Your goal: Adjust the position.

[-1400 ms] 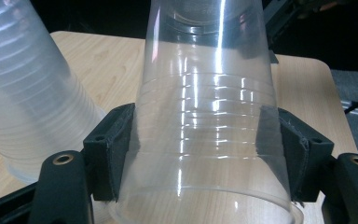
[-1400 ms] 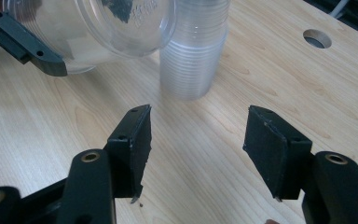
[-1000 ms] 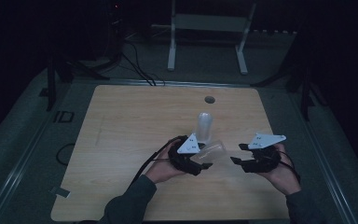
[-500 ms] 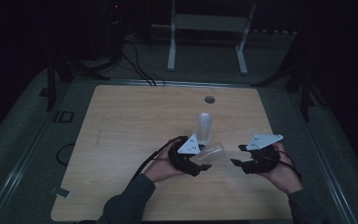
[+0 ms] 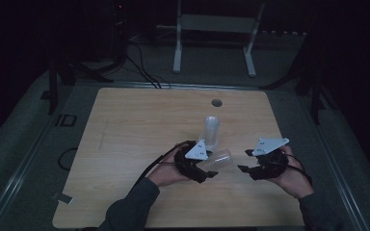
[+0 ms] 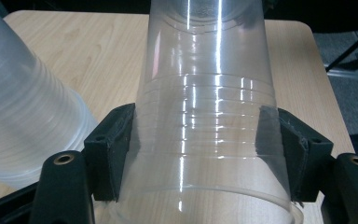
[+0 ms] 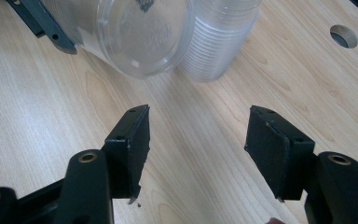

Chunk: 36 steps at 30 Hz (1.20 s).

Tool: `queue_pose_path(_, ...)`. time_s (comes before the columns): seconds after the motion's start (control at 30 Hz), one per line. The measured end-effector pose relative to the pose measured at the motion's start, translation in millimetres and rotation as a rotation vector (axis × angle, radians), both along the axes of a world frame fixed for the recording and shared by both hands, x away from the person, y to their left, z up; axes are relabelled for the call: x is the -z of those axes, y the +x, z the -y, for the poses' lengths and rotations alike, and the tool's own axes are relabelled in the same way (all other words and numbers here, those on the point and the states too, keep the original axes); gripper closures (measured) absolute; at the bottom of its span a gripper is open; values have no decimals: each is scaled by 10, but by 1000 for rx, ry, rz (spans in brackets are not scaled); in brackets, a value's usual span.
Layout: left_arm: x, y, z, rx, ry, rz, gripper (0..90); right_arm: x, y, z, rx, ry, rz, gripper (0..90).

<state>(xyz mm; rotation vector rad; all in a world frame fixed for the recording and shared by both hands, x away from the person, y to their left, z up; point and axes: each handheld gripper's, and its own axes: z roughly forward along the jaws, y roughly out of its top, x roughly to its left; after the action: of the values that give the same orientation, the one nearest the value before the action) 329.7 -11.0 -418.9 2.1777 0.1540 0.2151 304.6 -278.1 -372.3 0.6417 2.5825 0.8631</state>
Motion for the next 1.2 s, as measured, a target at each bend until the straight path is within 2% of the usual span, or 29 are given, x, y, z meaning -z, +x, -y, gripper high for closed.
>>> queue_pose_path(0.37,-12,7,13,24,46,9,300,-25,-3,-20,-30,-23,2,393)
queue_pose_path(0.67,-23,19,23,33,66,14,300,-46,-1,-41,-50,-35,-2,389)
queue_pose_path(0.7,-27,22,27,38,81,19,300,-49,1,-47,-58,-44,-4,386)
queue_pose_path(0.87,-31,21,47,49,103,26,300,-60,-2,-67,-74,-52,-7,382)
queue_pose_path(1.2,-1,6,77,59,130,34,300,-68,-11,-146,-126,-77,-20,361)
